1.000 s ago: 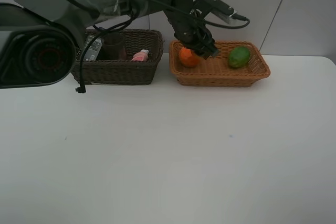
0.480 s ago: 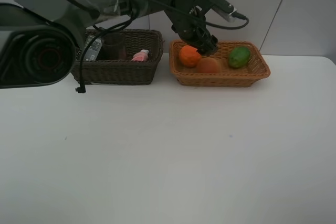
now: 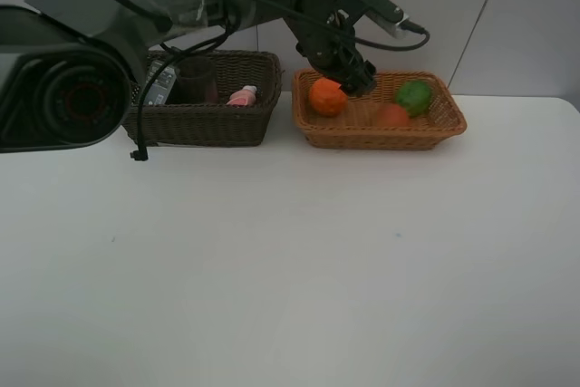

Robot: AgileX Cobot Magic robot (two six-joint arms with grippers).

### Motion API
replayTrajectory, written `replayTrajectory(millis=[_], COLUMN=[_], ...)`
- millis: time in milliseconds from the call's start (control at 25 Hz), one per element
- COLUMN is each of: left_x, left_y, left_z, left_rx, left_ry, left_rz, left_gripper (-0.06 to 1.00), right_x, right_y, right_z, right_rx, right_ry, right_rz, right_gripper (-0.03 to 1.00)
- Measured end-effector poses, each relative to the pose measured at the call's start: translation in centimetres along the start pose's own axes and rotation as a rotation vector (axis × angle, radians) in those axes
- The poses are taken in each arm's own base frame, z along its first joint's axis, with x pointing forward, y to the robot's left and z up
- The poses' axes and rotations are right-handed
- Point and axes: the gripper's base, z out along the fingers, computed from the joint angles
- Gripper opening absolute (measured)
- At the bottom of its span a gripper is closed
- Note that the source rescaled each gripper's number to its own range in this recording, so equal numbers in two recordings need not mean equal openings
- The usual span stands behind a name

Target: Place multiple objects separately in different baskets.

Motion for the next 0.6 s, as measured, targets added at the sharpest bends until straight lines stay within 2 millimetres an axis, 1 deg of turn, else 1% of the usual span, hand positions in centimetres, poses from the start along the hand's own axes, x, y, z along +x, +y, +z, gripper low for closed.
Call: replayTrajectory(millis=[200, 360, 440, 520, 600], left_x=[0.0, 0.5, 0.4, 0.1, -0.4], left_y=[0.0, -0.1, 0.1, 0.3, 0.6], left_z=[0.0, -0.5, -1.7, -3.4, -5.5], left_rx=[0.001, 0.016, 0.025, 0.037, 0.043], left_ry=[0.004, 0.084, 0.141, 0.209, 0.255], left_rz=[-0.012, -0.044, -0.050, -0.052, -0.054], left_gripper=[1.00, 1.00, 1.00, 1.00, 1.00], right_x=[0.0, 0.0, 0.0, 0.0, 0.0], right_y=[0.0, 0.0, 0.0, 0.0, 0.0], right_z=[0.0, 0.0, 0.0, 0.0, 0.0], right_rx=[0.000, 0.000, 0.000, 0.000, 0.000], right_ry=[0.000, 0.000, 0.000, 0.000, 0.000], right_rz=[0.000, 0.000, 0.000, 0.000, 0.000], right_gripper=[0.68, 0.68, 0.68, 0.68, 0.68])
